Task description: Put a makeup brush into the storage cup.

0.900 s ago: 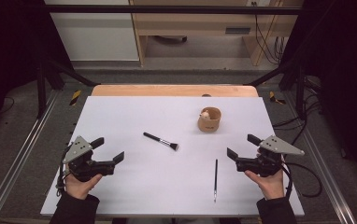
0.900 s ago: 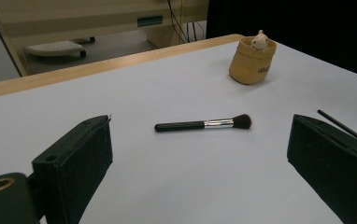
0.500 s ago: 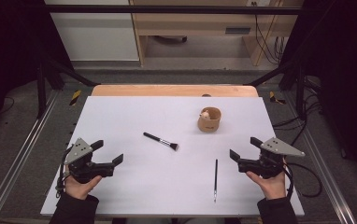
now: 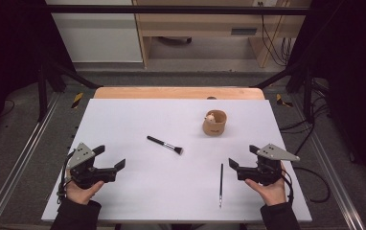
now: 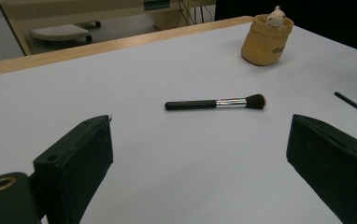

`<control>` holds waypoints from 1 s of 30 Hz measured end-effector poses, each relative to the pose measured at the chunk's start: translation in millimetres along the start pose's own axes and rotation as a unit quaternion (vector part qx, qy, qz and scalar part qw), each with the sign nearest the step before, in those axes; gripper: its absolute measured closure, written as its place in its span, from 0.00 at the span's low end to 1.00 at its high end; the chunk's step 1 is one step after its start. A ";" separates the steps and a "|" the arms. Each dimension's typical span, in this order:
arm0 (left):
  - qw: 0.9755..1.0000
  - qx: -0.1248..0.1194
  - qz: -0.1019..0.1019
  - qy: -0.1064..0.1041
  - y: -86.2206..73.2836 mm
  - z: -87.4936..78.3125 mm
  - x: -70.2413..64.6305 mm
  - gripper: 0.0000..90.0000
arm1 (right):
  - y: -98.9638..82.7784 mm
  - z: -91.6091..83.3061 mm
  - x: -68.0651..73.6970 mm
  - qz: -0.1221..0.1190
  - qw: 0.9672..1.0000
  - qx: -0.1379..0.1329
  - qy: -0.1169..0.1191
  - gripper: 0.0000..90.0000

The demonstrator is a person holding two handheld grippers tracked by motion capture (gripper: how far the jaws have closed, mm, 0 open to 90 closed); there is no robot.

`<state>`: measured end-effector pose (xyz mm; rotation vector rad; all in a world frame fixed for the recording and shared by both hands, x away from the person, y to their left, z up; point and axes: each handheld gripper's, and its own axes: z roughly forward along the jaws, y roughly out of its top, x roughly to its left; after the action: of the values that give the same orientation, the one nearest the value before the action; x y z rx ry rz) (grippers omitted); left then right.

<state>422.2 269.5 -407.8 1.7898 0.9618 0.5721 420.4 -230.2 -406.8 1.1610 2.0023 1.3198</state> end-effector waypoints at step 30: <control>1.000 0.010 0.004 0.001 -2.5 4.0 -1.6 0.08 | -27.2 41.0 22.8 -0.012 0.994 0.104 0.004 0.20</control>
<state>423.4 266.5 -411.6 1.8108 0.9651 0.5704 428.6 -195.1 -447.3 1.2194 2.1946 1.1267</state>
